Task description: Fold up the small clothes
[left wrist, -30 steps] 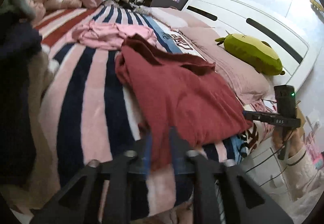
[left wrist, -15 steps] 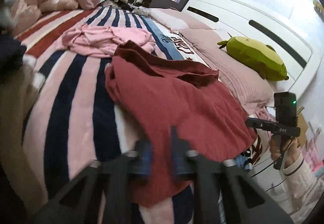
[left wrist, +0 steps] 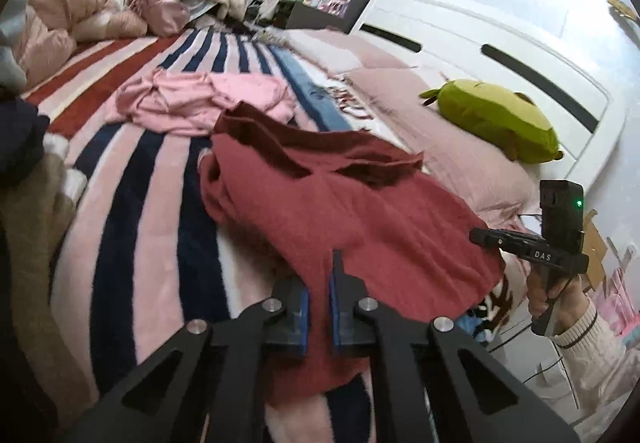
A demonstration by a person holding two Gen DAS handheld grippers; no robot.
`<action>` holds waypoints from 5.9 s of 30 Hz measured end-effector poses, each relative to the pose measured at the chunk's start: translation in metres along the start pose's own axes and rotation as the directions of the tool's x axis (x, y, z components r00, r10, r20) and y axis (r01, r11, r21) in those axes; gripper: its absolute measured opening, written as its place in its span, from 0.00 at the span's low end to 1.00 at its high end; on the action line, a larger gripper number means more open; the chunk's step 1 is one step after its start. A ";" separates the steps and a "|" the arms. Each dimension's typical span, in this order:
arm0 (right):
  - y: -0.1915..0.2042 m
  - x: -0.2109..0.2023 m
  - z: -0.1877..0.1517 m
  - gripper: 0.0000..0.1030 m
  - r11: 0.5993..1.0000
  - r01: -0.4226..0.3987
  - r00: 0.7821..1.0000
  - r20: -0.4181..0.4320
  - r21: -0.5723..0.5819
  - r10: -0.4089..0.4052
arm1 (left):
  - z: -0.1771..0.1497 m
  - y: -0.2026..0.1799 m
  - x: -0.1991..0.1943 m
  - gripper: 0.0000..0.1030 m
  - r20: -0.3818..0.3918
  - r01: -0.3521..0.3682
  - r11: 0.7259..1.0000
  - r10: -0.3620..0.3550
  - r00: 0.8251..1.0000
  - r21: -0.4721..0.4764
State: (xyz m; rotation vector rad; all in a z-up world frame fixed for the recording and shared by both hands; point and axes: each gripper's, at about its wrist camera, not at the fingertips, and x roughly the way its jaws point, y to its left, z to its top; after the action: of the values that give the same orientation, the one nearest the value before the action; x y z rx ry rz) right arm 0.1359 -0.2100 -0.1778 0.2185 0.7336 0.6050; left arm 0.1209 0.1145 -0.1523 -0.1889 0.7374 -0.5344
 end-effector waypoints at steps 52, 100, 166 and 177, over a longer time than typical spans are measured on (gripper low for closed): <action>0.004 -0.032 -0.008 0.34 1.000 -0.027 0.996 -0.090 -0.012 0.026 | -0.027 0.012 -0.041 0.51 -0.080 0.050 0.999 -0.048 0.996 0.020; 0.116 0.021 -0.008 0.11 0.992 0.040 0.999 -0.031 -0.121 -0.044 | -0.042 0.004 -0.043 0.84 -0.033 -0.160 0.967 0.156 0.987 -0.198; 0.019 -0.016 -0.052 0.08 0.980 0.163 0.984 -0.096 0.116 -0.153 | -0.026 -0.080 0.060 0.68 -0.110 0.263 0.964 -0.266 0.958 -0.045; 0.078 -0.020 0.015 0.46 0.973 0.128 0.990 -0.035 -0.192 -0.137 | -0.033 -0.088 0.101 0.52 -0.159 0.287 0.953 -0.299 0.941 -0.097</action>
State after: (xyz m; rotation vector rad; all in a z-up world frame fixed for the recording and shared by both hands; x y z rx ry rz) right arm 0.1002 -0.1583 -0.1250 -0.0212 0.7262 0.5504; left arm 0.1254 -0.0127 -0.2055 -0.3265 0.9045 -0.8162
